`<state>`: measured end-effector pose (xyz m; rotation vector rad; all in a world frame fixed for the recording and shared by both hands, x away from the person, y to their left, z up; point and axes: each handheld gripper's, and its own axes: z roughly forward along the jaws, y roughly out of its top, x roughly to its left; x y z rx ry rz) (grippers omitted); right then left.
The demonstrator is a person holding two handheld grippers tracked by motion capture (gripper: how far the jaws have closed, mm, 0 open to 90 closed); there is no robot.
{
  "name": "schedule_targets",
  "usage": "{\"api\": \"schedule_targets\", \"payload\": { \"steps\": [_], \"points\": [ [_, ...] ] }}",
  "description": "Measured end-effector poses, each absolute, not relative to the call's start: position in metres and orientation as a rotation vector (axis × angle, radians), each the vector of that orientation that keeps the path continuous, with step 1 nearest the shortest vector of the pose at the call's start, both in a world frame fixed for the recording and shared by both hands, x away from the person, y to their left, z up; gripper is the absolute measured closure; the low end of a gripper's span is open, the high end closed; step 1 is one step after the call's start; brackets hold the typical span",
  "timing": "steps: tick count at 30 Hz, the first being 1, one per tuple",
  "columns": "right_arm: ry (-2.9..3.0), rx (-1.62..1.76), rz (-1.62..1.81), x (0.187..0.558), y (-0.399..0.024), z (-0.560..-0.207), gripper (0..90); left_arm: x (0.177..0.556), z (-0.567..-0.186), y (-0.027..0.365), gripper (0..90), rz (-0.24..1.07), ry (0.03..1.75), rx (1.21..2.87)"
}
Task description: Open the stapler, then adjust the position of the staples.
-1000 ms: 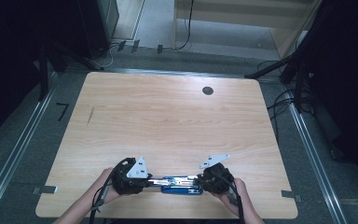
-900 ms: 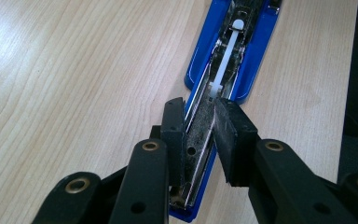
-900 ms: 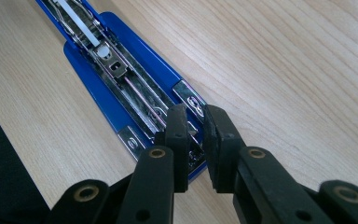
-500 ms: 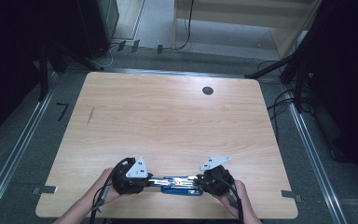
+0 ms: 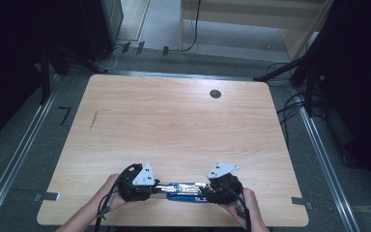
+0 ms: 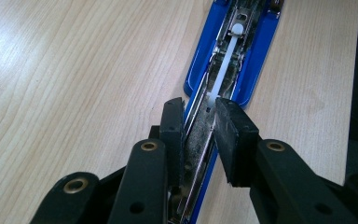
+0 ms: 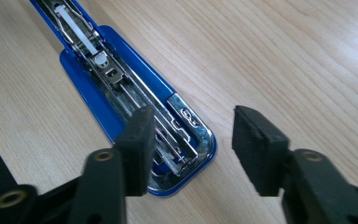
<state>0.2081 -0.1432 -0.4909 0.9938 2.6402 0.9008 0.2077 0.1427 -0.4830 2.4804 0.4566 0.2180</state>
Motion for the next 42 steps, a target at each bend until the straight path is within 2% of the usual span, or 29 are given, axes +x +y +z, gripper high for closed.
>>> {"api": "schedule_targets", "payload": {
  "steps": [2,3,9,10,11,13,21,39,42],
  "points": [
    [2.634,1.000,0.903,0.208,-0.143,-0.490,47.7,0.208,-0.483,0.143,73.7,0.219,0.455,2.480],
    [2.623,1.002,0.912,0.208,-0.144,-0.489,44.0,0.208,-0.483,0.144,73.7,0.222,0.448,2.480],
    [2.615,1.026,0.939,0.209,-0.147,-0.484,39.1,0.208,-0.483,0.146,73.7,0.218,0.446,2.481],
    [2.603,1.048,0.934,0.209,-0.150,-0.482,31.0,0.208,-0.483,0.146,73.7,0.217,0.446,2.477],
    [2.598,1.059,0.938,0.209,-0.151,-0.481,27.0,0.208,-0.483,0.146,73.7,0.217,0.447,2.476],
    [2.599,1.061,0.942,0.209,-0.153,-0.480,26.4,0.207,-0.484,0.146,73.7,0.221,0.449,2.471],
    [2.590,1.106,0.932,0.206,-0.173,-0.468,13.6,0.207,-0.483,0.146,73.6,0.224,0.450,2.474],
    [2.553,1.308,0.794,0.190,-0.206,-0.475,15.0,0.207,-0.483,0.145,73.5,0.223,0.452,2.484],
    [2.546,1.328,0.775,0.186,-0.209,-0.477,19.6,0.207,-0.483,0.145,73.5,0.226,0.456,2.482]
  ]
}}
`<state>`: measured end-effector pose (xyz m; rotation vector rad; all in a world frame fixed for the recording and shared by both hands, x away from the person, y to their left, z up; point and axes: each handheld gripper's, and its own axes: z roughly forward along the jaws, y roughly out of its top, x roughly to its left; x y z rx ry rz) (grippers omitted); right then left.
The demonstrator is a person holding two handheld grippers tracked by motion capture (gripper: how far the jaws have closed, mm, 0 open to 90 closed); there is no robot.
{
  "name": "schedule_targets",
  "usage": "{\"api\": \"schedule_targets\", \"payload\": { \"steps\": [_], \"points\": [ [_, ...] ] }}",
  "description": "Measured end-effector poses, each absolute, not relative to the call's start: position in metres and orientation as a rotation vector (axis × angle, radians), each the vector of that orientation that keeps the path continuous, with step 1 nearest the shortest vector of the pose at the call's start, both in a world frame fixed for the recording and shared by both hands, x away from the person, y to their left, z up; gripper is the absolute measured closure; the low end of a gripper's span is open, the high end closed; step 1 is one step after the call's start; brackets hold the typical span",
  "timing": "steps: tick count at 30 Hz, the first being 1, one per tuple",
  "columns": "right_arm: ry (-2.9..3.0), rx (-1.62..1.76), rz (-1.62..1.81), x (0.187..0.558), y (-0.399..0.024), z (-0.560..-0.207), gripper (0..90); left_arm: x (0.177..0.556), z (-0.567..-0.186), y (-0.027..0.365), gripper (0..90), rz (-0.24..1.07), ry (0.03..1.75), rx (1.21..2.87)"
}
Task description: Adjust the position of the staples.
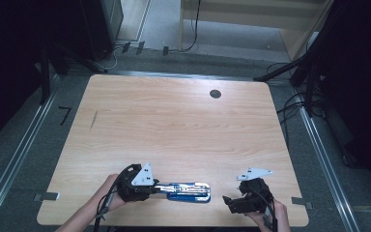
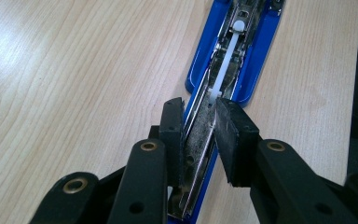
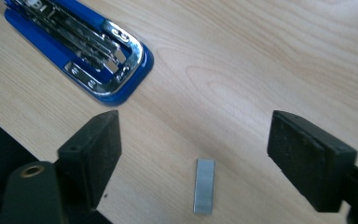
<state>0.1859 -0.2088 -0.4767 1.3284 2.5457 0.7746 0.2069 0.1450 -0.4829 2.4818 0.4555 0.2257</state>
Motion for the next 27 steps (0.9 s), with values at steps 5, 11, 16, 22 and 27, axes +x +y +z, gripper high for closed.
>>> {"api": "schedule_targets", "payload": {
  "steps": [5,11,16,22,27],
  "points": [
    [2.526,1.390,0.745,0.182,-0.212,-0.479,33.3,0.207,-0.483,0.145,73.4,0.225,0.454,2.484],
    [2.544,1.424,0.703,0.182,-0.213,-0.485,45.4,0.208,-0.483,0.145,73.2,0.224,0.449,2.484],
    [2.543,1.457,0.645,0.183,-0.212,-0.490,55.2,0.208,-0.483,0.145,73.2,0.224,0.448,2.483],
    [2.542,1.483,0.574,0.184,-0.211,-0.497,64.1,0.208,-0.483,0.145,73.2,0.222,0.451,2.481],
    [2.553,1.493,0.564,0.185,-0.211,-0.499,68.7,0.208,-0.483,0.145,73.2,0.223,0.451,2.481]
  ]
}}
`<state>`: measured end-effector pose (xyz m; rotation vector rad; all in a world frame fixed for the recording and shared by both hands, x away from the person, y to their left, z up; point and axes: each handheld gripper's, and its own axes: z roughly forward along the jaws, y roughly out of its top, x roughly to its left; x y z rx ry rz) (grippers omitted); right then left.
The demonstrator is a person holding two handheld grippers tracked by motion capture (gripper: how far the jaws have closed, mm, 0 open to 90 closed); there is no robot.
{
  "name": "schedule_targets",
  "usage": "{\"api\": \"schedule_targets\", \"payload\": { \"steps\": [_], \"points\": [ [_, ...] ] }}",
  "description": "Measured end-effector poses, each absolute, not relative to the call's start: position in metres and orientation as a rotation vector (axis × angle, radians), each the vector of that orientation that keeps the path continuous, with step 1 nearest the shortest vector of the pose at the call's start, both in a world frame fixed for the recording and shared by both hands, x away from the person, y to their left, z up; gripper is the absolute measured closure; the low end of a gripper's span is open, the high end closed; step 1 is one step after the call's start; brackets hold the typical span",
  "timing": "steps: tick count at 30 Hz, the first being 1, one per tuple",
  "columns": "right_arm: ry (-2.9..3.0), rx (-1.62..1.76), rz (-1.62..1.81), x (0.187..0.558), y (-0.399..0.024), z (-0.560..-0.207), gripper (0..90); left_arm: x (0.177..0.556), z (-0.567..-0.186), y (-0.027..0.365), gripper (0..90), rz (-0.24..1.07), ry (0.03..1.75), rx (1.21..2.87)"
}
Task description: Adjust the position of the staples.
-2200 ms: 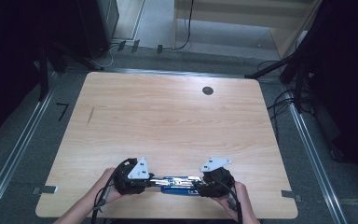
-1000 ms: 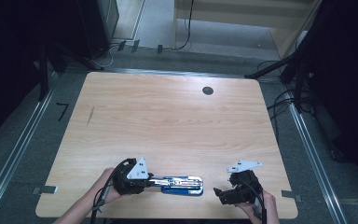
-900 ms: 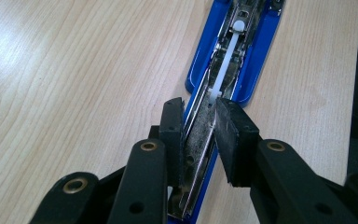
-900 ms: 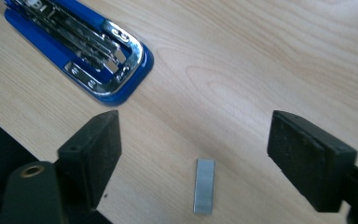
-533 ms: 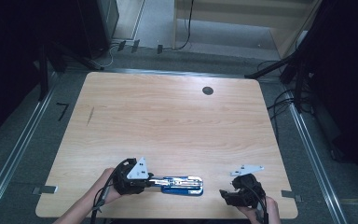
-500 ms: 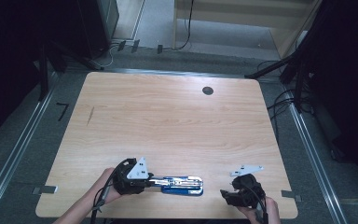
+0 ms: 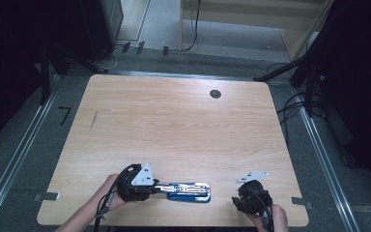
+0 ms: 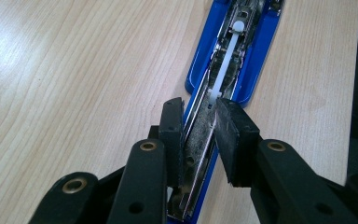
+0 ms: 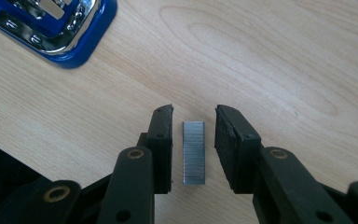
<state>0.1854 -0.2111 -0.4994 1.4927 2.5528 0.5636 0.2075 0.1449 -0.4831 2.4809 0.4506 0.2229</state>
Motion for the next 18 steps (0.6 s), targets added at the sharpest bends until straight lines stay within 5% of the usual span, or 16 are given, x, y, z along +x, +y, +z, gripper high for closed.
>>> {"api": "schedule_targets", "payload": {
  "steps": [18],
  "points": [
    [2.572,1.448,0.508,0.1869,-0.2054,-0.5060,78.9,0.2075,-0.4834,0.1446,73.3,0.226,0.448,2.480]
  ]
}}
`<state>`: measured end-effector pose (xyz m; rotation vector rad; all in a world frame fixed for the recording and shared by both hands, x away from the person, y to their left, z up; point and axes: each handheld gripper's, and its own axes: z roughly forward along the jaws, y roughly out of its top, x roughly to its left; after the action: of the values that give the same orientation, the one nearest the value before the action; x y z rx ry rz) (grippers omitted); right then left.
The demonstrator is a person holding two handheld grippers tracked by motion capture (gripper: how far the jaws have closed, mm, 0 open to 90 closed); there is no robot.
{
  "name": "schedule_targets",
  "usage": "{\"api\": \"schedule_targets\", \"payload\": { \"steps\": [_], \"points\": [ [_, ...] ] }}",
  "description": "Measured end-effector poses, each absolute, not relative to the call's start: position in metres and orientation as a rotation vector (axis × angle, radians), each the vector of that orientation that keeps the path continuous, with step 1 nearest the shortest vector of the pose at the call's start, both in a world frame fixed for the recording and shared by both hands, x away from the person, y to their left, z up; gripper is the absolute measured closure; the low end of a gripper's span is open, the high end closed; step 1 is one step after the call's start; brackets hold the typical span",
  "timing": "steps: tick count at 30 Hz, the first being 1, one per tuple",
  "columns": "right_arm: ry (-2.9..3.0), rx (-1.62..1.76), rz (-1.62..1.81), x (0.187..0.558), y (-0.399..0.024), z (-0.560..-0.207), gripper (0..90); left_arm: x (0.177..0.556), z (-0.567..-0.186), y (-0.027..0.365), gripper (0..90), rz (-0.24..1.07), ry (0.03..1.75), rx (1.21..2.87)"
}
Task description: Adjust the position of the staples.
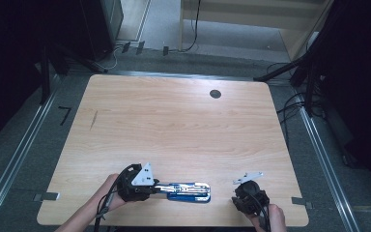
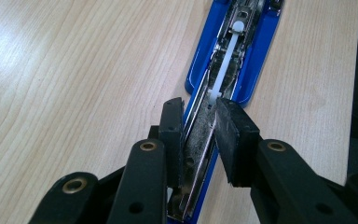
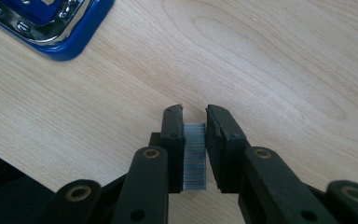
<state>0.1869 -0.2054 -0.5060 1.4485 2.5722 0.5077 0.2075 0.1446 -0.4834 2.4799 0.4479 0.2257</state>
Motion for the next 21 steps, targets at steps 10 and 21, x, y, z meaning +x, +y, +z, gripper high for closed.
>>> {"api": "schedule_targets", "payload": {
  "steps": [10,21],
  "points": [
    [2.586,1.428,0.496,0.1878,-0.2044,-0.5070,78.7,0.2076,-0.4834,0.1443,73.2,0.225,0.447,2.480],
    [2.590,1.380,0.509,0.1878,-0.2044,-0.5033,79.3,0.2075,-0.4837,0.1439,73.2,0.223,0.452,2.474]
  ]
}}
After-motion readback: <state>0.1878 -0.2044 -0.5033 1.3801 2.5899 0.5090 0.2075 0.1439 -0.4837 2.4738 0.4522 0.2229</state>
